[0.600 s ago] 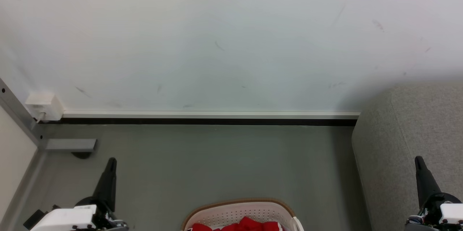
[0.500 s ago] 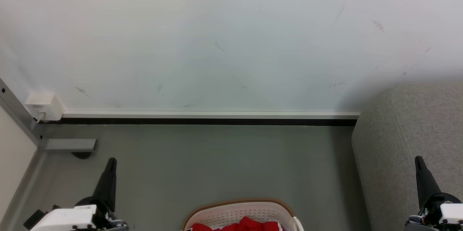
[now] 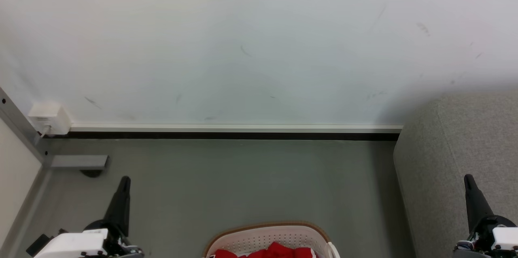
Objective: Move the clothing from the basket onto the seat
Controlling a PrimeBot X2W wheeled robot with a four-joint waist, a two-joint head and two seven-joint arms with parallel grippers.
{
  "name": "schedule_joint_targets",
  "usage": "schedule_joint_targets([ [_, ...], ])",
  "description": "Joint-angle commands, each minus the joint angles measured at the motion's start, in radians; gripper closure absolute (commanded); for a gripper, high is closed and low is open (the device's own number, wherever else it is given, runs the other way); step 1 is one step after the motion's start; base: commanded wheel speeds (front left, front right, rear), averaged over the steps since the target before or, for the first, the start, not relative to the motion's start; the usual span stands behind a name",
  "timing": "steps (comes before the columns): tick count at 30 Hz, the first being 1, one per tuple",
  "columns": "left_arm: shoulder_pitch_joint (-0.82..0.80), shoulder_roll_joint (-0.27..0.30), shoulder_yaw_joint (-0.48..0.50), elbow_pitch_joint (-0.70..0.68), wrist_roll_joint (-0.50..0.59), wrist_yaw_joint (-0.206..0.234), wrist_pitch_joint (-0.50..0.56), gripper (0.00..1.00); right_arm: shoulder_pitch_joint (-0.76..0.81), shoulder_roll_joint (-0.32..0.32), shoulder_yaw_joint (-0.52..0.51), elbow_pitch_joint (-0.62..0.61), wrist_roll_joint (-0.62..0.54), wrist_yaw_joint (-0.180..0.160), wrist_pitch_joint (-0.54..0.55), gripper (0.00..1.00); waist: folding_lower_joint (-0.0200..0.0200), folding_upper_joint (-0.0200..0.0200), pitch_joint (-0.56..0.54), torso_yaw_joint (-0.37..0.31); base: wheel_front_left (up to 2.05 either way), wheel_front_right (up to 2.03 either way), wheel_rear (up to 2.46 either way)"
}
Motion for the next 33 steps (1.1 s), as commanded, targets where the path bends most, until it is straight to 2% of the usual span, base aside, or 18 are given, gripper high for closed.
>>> schedule_joint_targets([
  [1,-0.005,0.002,0.001,-0.003,-0.014,-0.001,0.003,1.00,-0.001,-0.006,0.000,-0.004,0.007,-0.002,-0.002,1.00,0.0000,0.0000,0.000,0.000,0.00,0.00,0.00],
  [8,-0.005,0.002,0.001,-0.003,-0.014,-0.001,0.003,1.00,-0.001,-0.006,0.000,-0.004,0.007,-0.002,-0.003,1.00,0.0000,0.0000,0.000,0.000,0.00,0.00,0.00],
  [9,0.000,0.000,0.000,0.001,0.000,0.000,-0.001,0.00,0.000,0.001,0.001,0.001,-0.001,0.000,0.000,0.00,0.0000,0.0000,0.000,0.000,0.00,0.00,0.00],
  [21,0.006,0.000,-0.012,-0.009,0.039,-0.007,-0.052,0.00,0.004,0.042,0.010,-0.015,-0.070,0.000,-0.015,0.00,0.0000,0.0000,0.002,0.000,0.00,0.00,0.00],
  [33,0.006,0.001,-0.005,-0.048,0.259,-0.015,-0.107,0.00,-0.003,0.077,-0.008,-0.049,-0.253,0.000,-0.030,0.00,0.0000,0.0000,0.002,-0.001,0.00,0.00,0.00],
])
